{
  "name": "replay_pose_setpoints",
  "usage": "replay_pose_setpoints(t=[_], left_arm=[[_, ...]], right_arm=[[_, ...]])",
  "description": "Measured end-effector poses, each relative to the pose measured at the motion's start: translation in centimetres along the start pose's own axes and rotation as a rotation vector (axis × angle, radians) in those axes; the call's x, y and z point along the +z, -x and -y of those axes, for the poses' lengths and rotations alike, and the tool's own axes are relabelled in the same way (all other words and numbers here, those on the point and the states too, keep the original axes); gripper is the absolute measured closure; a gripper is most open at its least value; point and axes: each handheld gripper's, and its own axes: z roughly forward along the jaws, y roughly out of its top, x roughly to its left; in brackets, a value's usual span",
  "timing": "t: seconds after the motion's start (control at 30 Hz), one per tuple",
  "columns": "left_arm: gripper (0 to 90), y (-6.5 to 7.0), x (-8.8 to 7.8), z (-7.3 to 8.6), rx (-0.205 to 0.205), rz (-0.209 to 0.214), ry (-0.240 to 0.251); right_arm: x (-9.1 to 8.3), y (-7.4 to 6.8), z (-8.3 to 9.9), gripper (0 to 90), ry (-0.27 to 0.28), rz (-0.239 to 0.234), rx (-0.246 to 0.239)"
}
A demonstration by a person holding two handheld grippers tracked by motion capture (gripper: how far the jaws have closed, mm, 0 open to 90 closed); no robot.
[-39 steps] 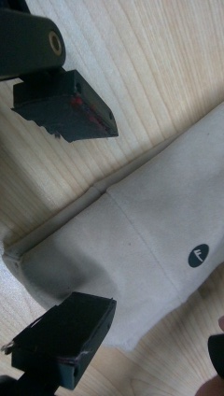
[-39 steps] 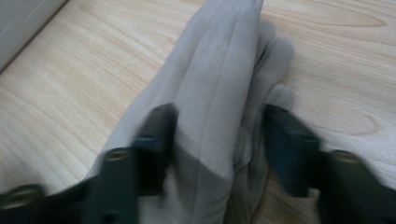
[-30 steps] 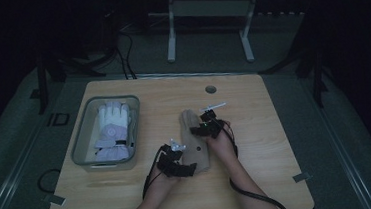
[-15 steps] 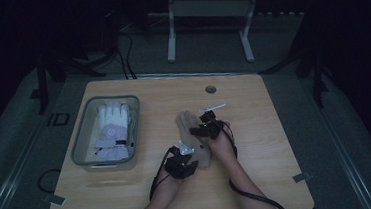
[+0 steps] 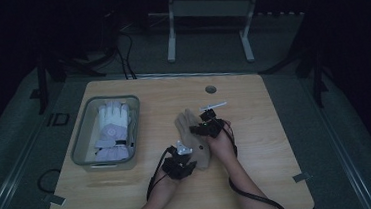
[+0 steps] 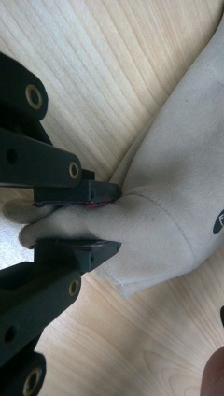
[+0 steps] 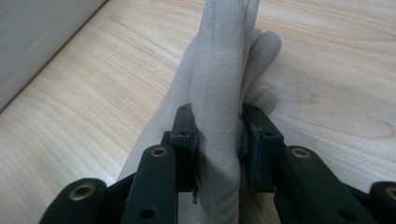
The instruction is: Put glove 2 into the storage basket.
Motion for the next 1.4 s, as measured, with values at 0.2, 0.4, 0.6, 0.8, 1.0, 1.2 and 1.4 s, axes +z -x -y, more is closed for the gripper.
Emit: replay_pose_setpoints(t=[0.2, 0.4, 0.6, 0.8, 1.0, 1.2, 1.4], left_arm=[[76.8, -0.2, -1.5, -0.6, 0.012, -0.006, 0.029], [76.8, -0.4, -3.1, -1.2, 0.025, -0.017, 0.051], [76.9, -0.7, -4.3, -1.8, 0.036, -0.038, 0.066], [76.9, -1.0, -5.7, -2.5, 0.052, -0.055, 0.078], [76.9, -1.3, -7.3, -2.9, 0.071, -0.08, 0.085], [77.0, -1.9, -9.2, -3.3, 0.083, -0.107, 0.095], [77.0, -2.8, -10.6, -3.3, 0.08, -0.13, 0.098]], right_arm=[[-1.2, -0.3, -0.8, 68.6, 0.029, -0.006, 0.005], [-2.7, -0.8, -2.1, 68.6, 0.065, -0.018, -0.002], [-3.8, -1.6, -3.3, 68.5, 0.101, -0.018, -0.013], [-4.6, -2.5, -4.5, 68.5, 0.121, -0.022, -0.027], [-5.3, -3.7, -5.9, 68.5, 0.141, -0.025, -0.06], [-6.1, -4.9, -7.5, 68.5, 0.166, -0.049, -0.071], [-6.1, -6.2, -8.9, 68.5, 0.179, -0.064, -0.089]])
